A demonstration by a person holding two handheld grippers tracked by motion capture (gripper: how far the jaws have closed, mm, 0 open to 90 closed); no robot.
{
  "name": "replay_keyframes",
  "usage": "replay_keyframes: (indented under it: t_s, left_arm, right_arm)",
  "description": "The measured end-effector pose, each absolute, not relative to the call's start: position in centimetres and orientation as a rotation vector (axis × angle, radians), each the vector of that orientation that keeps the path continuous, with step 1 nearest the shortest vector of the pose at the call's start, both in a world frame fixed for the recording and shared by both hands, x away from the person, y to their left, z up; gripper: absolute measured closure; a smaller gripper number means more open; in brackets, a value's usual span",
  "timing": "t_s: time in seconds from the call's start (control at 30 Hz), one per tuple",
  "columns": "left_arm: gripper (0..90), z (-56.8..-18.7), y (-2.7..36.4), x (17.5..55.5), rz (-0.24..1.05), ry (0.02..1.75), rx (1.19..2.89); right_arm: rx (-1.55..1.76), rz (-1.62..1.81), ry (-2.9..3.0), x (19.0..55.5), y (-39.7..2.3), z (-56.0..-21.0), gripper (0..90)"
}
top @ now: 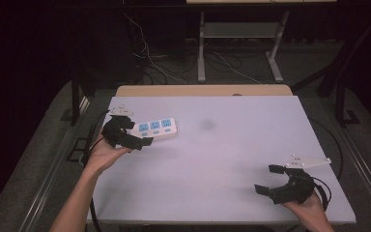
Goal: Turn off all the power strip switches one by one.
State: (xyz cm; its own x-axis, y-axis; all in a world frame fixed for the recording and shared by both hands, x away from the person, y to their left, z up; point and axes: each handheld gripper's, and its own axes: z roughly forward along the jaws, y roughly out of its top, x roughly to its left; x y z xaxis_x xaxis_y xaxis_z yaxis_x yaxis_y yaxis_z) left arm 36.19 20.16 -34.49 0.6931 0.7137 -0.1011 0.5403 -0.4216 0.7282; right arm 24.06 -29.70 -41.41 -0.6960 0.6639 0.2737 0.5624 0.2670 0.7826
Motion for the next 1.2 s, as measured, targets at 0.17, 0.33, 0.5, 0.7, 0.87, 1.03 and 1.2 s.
replay_keyframes:
  t_s: [0.17,0.33,0.5,0.7,0.87,1.03,1.2]
  left_arm:
    - [1.4,-34.5,20.4,37.0,0.295,0.972,2.131]
    - [3.2,-34.6,20.7,38.0,0.295,0.996,2.132]
    - [10.2,-34.7,21.0,38.8,0.297,1.014,2.124]
    - [34.9,-34.9,21.3,39.5,0.309,1.032,2.116]
    - [64.1,-35.4,21.5,40.1,0.323,1.074,2.115]
    - [74.6,-35.8,21.8,40.7,0.323,1.106,2.098]
    - [83.9,-36.2,22.1,41.1,0.308,1.123,2.096]
  right_arm:
    - [1.169,1.410,2.418,24.1,-29.7,-41.4,0.5]
    - [1.172,1.411,2.413,24.1,-29.9,-41.4,0.5]
    - [1.175,1.406,2.411,24.1,-30.0,-41.4,0.5]
    - [1.169,1.386,2.423,24.1,-29.9,-41.4,0.4]
    - [1.167,1.382,2.421,24.1,-30.0,-41.4,0.4]
    - [1.168,1.380,2.421,24.1,-30.0,-41.4,0.5]
    - [1.171,1.378,2.419,24.1,-30.0,-41.4,0.5]
